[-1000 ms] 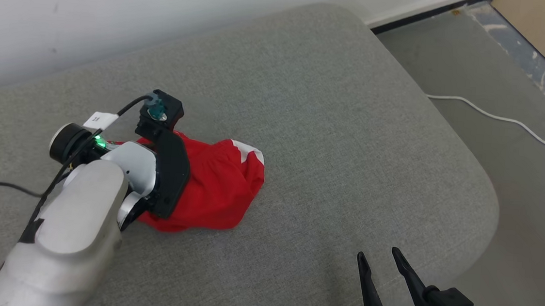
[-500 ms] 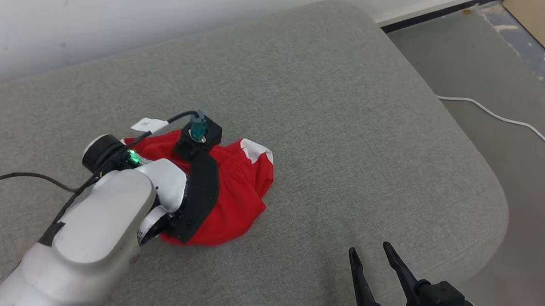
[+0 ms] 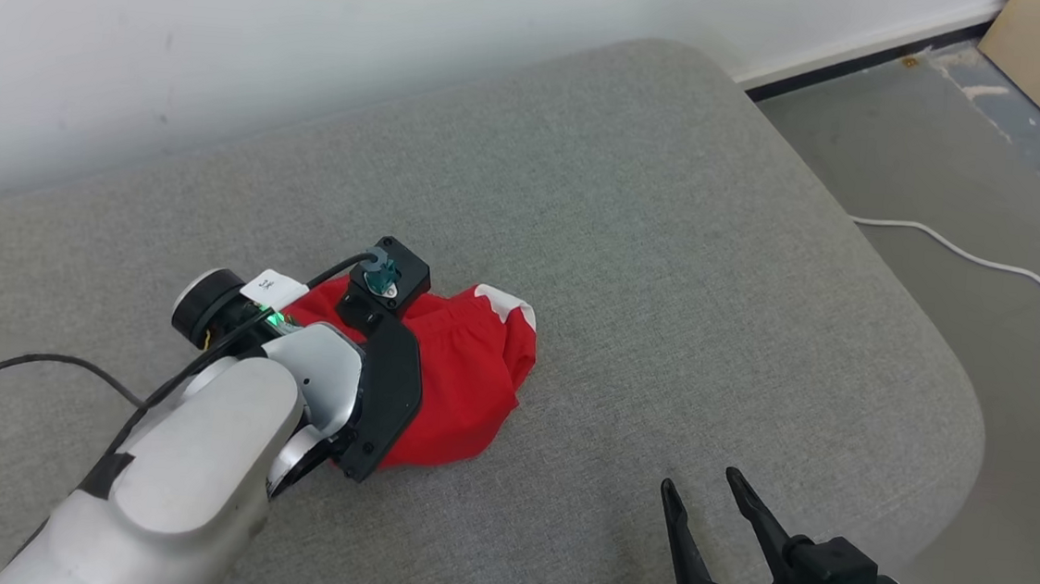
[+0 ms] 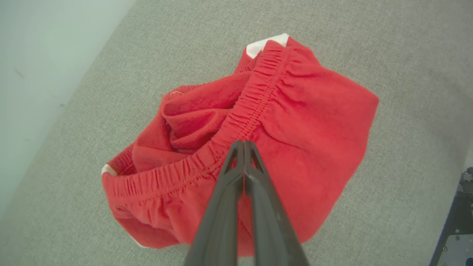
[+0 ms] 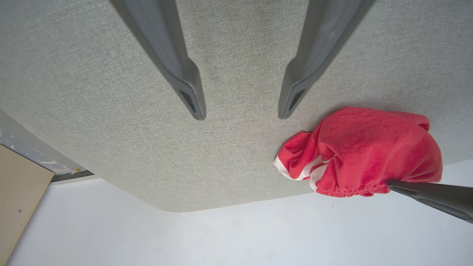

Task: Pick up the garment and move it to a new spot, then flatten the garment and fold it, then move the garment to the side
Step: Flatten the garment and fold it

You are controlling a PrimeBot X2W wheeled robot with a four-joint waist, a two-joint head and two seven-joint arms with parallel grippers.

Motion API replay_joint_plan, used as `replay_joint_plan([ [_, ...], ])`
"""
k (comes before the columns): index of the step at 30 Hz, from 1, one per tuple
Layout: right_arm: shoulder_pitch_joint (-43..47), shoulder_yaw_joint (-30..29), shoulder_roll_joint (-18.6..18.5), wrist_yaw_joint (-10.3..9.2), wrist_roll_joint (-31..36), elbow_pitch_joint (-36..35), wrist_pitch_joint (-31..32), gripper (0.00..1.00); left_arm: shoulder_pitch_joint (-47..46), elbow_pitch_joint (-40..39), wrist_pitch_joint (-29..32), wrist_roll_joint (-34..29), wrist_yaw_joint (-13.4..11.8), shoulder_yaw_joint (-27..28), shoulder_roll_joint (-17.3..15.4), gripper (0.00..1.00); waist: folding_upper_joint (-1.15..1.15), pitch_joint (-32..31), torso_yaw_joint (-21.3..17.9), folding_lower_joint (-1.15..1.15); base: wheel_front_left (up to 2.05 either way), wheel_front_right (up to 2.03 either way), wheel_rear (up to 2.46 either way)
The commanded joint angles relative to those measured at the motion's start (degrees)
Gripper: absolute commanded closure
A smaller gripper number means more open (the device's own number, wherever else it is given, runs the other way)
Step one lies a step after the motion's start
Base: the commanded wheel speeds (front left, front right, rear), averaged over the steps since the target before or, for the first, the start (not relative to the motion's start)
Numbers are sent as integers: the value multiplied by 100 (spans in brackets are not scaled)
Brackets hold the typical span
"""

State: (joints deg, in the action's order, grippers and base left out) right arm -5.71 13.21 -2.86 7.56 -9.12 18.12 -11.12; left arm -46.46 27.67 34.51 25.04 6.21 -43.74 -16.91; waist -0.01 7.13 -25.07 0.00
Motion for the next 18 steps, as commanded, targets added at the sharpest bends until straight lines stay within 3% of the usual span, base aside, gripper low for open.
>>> replay_joint_plan([
  [1, 45, 16, -3, -14, 39, 2, 14, 0, 72, 37, -31, 31, -1, 9, 34, 100, 1, -95, 36, 0, 0, 0, 0],
  [13, 94, 71, -4, -14, 42, -52, 86, 0, 39, 199, -339, 101, -57, 30, 82, 100, 1, -198, 5, 0, 0, 0, 0],
  [18, 77, 38, -3, -14, 10, -53, 64, 0, -295, 19, -1063, -61, -230, 213, 128, 100, 1, -182, 9, 0, 0, 0, 0],
])
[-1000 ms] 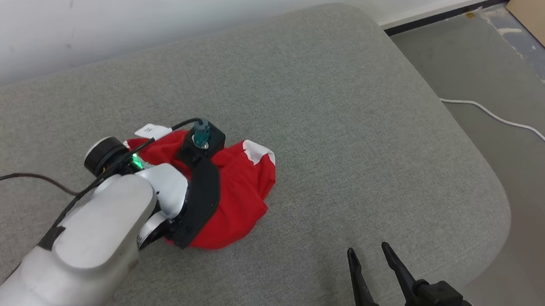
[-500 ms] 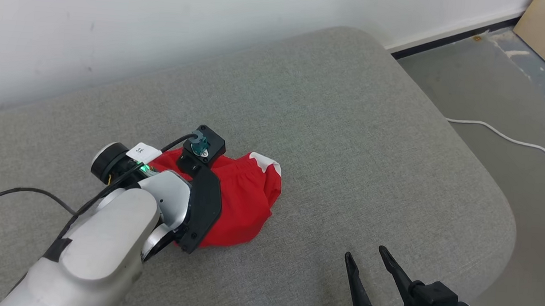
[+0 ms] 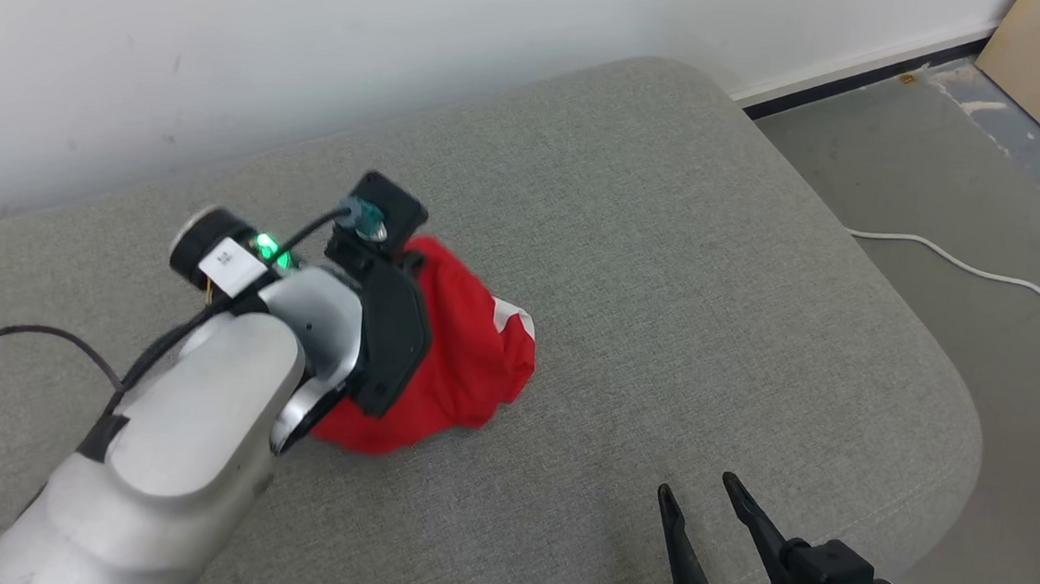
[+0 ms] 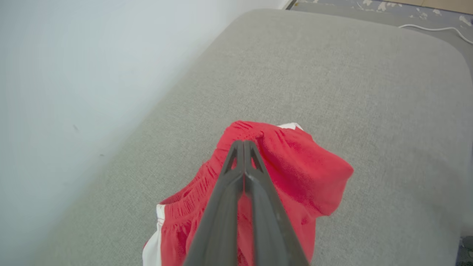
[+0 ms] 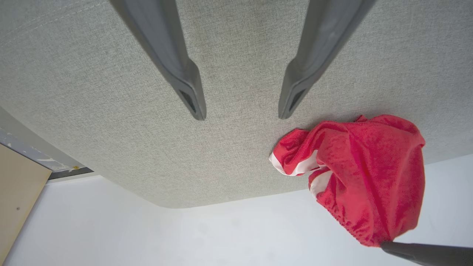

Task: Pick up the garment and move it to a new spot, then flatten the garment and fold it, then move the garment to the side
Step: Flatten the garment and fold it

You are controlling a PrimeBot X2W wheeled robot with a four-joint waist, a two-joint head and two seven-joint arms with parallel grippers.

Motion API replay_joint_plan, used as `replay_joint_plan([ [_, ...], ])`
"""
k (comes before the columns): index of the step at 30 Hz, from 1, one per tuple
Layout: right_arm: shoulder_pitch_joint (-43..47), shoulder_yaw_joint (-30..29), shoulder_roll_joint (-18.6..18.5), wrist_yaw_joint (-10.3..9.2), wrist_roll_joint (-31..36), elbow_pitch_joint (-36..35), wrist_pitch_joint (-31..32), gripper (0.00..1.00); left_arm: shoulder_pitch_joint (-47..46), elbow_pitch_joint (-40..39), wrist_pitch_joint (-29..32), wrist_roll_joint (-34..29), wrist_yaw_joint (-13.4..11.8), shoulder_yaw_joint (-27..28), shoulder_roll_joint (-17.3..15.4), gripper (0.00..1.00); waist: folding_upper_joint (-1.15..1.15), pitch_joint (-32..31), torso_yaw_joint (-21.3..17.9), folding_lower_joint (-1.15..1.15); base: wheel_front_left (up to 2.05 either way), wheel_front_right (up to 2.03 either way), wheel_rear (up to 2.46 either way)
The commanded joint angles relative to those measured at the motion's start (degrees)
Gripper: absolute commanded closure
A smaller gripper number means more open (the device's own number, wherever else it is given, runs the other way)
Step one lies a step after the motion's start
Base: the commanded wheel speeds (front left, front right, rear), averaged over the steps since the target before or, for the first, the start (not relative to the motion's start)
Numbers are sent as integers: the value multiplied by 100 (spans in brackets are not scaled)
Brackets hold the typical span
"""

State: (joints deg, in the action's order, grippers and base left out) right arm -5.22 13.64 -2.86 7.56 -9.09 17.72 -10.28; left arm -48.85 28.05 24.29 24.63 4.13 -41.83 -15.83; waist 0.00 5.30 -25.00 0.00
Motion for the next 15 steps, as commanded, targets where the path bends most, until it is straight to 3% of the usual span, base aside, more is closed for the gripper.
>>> replay_joint_plan([
  [1, 25, -6, -4, -14, 2, -9, -23, 0, -103, -33, -204, -39, -62, 61, 46, 100, 0, -1, 3, 0, 0, 0, 0],
  [8, 68, -135, -3, -14, 3, -13, -49, 0, -365, -257, -1499, 107, -397, 595, 279, 100, 0, -9, 203, 0, 0, 0, 0],
  [15, 155, -288, -3, -14, 58, -59, -54, 0, 366, -628, -2643, 521, -1032, 1472, 170, 100, 0, -61, 792, 0, 0, 0, 0],
])
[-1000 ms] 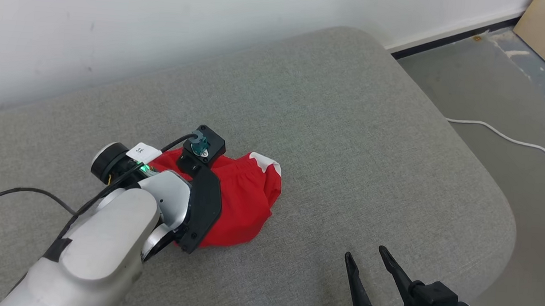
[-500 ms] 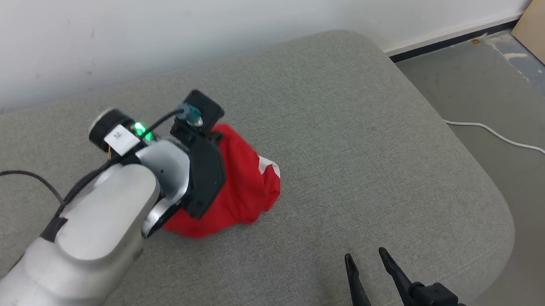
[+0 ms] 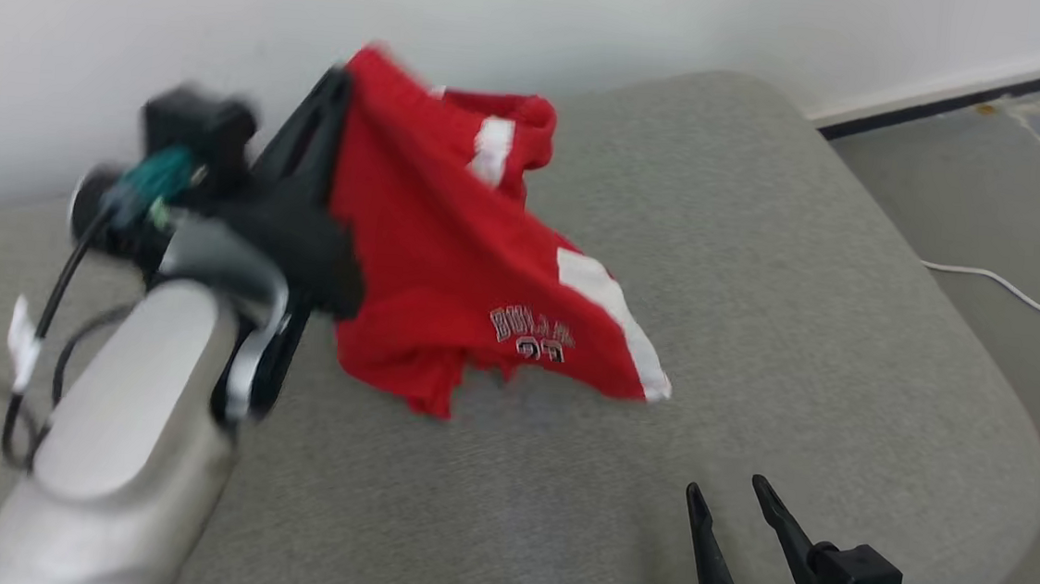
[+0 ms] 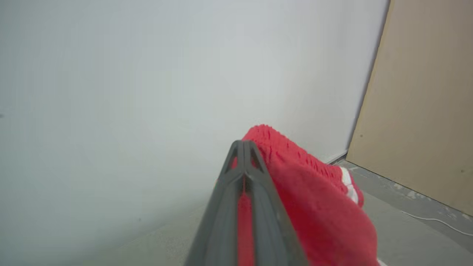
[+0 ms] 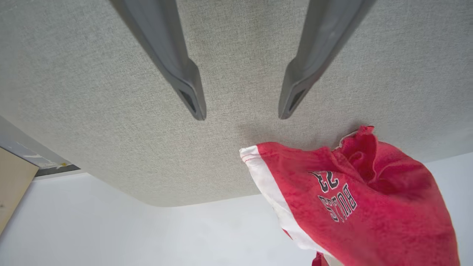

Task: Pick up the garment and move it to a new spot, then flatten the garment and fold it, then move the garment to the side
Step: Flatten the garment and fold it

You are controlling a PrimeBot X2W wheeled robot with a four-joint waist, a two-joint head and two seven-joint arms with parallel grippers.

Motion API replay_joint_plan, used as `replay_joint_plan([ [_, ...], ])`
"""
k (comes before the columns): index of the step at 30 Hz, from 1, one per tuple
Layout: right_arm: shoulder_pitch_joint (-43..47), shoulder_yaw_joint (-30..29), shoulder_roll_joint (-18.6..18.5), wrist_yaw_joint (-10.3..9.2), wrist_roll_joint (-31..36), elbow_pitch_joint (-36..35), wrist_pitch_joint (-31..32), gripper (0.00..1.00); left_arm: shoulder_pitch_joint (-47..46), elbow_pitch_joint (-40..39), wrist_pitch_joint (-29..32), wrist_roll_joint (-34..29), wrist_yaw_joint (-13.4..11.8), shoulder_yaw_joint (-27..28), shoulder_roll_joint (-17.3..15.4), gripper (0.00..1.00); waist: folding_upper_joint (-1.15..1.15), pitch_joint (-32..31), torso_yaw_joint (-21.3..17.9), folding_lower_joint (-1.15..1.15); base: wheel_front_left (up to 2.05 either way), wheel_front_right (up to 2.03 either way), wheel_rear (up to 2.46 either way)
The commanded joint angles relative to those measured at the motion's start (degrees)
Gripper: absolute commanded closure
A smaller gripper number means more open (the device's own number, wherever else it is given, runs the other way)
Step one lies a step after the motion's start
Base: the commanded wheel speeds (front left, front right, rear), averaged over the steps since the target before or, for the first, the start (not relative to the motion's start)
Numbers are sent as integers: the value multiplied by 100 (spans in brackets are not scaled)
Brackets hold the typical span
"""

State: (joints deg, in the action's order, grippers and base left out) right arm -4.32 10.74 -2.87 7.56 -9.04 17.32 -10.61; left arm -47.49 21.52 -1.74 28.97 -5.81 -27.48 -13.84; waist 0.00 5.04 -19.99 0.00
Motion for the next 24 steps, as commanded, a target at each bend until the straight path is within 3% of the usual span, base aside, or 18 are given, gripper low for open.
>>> replay_joint_plan([
  [1, 74, 7, -2, -14, 49, -24, -14, 0, 447, 13, -114, 215, -121, 167, -42, 100, 0, -57, 373, 0, 0, 0, 0],
  [5, 89, 32, -3, -14, -3, -43, 8, 0, 1486, 166, -381, 587, -430, 592, -142, 100, 0, -124, 643, 0, 0, 0, 0],
  [9, 99, 44, -4, -14, -25, -43, 29, 0, 2222, 362, -530, 875, -572, 800, -89, 100, 0, -155, 789, 0, 0, 0, 0],
  [17, 149, 67, -4, -15, -41, -36, 32, 0, 3434, 756, -917, 1375, -594, 1093, 170, 100, 0, -261, 977, 0, 0, 0, 0],
  [18, 160, 62, -4, -15, -39, -28, 35, 0, 3505, 757, -962, 1383, -551, 1075, 183, 90, 0, -281, 989, 0, 0, 0, 0],
  [19, 167, 71, -3, -15, -39, -22, 39, 0, 3575, 723, -983, 1380, -516, 1037, 213, 59, 0, -304, 993, 0, 0, 0, 0],
  [20, 173, 81, -3, -15, -41, -22, 44, 0, 3639, 683, -1013, 1346, -500, 1011, 204, 0, 0, -320, 995, 0, 0, 0, 0],
  [24, 193, 82, -3, -15, -38, -23, 68, 0, 3746, 449, -1067, 1208, -513, 953, 76, 0, 0, -381, 1012, 0, 0, 0, 0],
])
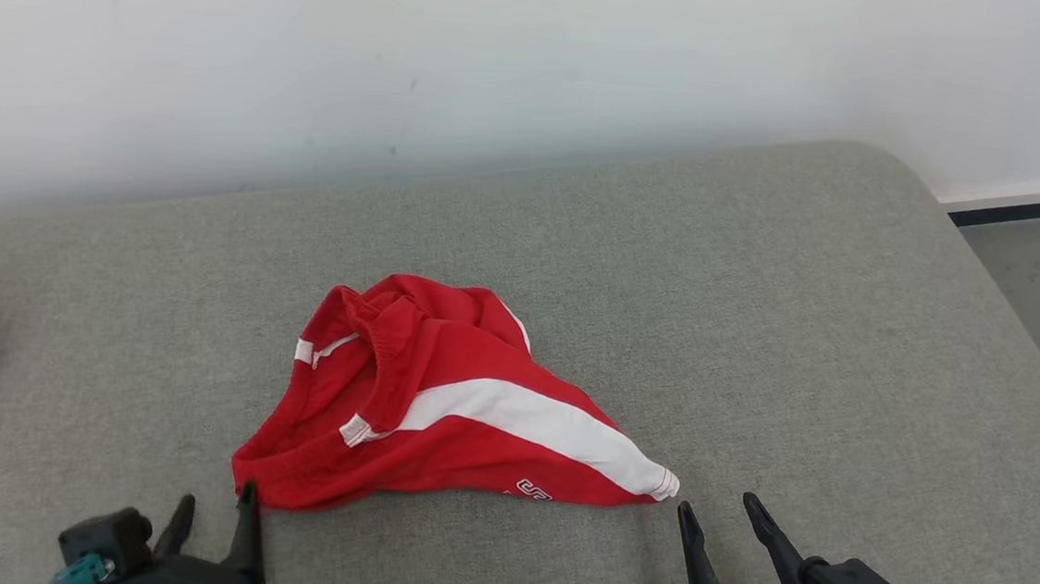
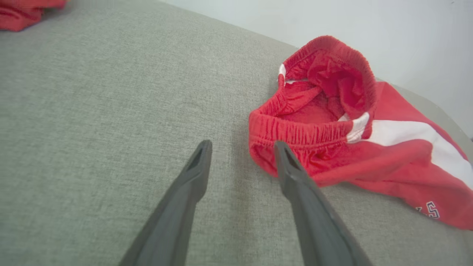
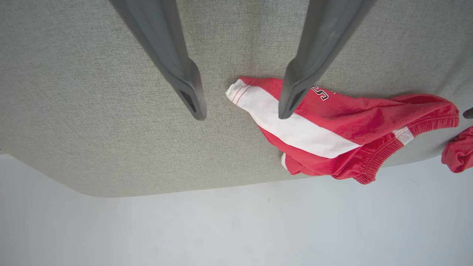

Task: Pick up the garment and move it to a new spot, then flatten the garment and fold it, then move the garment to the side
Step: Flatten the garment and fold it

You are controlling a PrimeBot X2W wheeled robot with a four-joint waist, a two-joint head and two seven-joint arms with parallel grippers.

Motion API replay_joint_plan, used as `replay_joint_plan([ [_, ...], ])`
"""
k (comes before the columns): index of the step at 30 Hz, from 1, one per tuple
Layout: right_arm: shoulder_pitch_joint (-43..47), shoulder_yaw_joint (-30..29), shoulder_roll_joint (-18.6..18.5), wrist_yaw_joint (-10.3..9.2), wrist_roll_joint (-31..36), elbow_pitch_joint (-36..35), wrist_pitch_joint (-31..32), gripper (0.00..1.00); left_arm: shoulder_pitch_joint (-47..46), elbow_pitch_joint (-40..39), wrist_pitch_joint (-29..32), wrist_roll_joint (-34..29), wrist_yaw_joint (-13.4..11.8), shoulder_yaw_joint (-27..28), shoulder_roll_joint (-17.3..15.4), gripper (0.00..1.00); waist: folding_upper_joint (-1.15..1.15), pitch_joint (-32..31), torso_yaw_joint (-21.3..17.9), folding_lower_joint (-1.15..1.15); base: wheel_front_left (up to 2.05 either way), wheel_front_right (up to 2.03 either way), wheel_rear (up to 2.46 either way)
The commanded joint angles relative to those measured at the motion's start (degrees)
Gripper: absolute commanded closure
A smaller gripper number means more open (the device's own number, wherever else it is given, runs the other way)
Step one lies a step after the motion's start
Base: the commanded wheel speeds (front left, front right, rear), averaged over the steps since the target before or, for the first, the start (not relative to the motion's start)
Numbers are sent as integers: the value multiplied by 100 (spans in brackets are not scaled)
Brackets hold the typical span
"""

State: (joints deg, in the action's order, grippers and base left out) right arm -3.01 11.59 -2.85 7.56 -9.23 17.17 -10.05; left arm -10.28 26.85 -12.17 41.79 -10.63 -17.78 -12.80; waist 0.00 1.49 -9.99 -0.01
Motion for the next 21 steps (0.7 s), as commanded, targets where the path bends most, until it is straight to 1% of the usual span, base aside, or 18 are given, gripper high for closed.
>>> replay_joint_plan([
  [1, 73, -6, -6, -15, -13, -8, 17, 0, 6, -210, -25, -144, -66, -40, -83, 0, 0, -46, 16, 1, 0, 0, 0],
  [4, 96, 15, -5, -15, -2, -6, 29, 0, -168, -618, 115, -318, -143, -126, -302, 0, 0, -89, 8, 1, 0, 0, 0],
  [7, 80, 57, -6, -15, -29, -11, 26, 0, -406, -888, 571, -479, -85, -341, -504, 0, 0, -104, -39, 1, 0, 0, 0],
  [10, 46, 138, -5, -15, -59, -9, 21, 0, -718, -970, 1177, -518, 67, -603, -584, 0, 0, -85, -146, 1, 0, 0, 0],
  [11, 38, 148, -7, -15, -65, -9, 10, 0, -822, -941, 1351, -434, 123, -660, -539, 0, 0, -69, -178, 1, 0, 0, 0],
  [13, 26, 192, -6, -15, -72, 3, 5, 0, -1025, -754, 1614, -457, 208, -781, -546, 0, 0, -31, -272, 1, 0, 0, 0],
  [14, 13, 204, -6, -15, -75, 11, 4, 0, -1124, -649, 1704, -443, 236, -824, -496, 0, 0, -8, -321, 1, 0, 0, 0],
  [18, -33, 252, -8, -15, -112, 40, -15, 0, -1442, -201, 2026, -481, 227, -967, -425, 0, 0, 76, -552, 1, 0, 0, 0],
  [21, -49, 254, -6, -15, -131, 46, -52, 0, -1610, 27, 2125, -526, 312, -1052, -431, 0, 0, 137, -653, 1, 0, 0, 0],
])
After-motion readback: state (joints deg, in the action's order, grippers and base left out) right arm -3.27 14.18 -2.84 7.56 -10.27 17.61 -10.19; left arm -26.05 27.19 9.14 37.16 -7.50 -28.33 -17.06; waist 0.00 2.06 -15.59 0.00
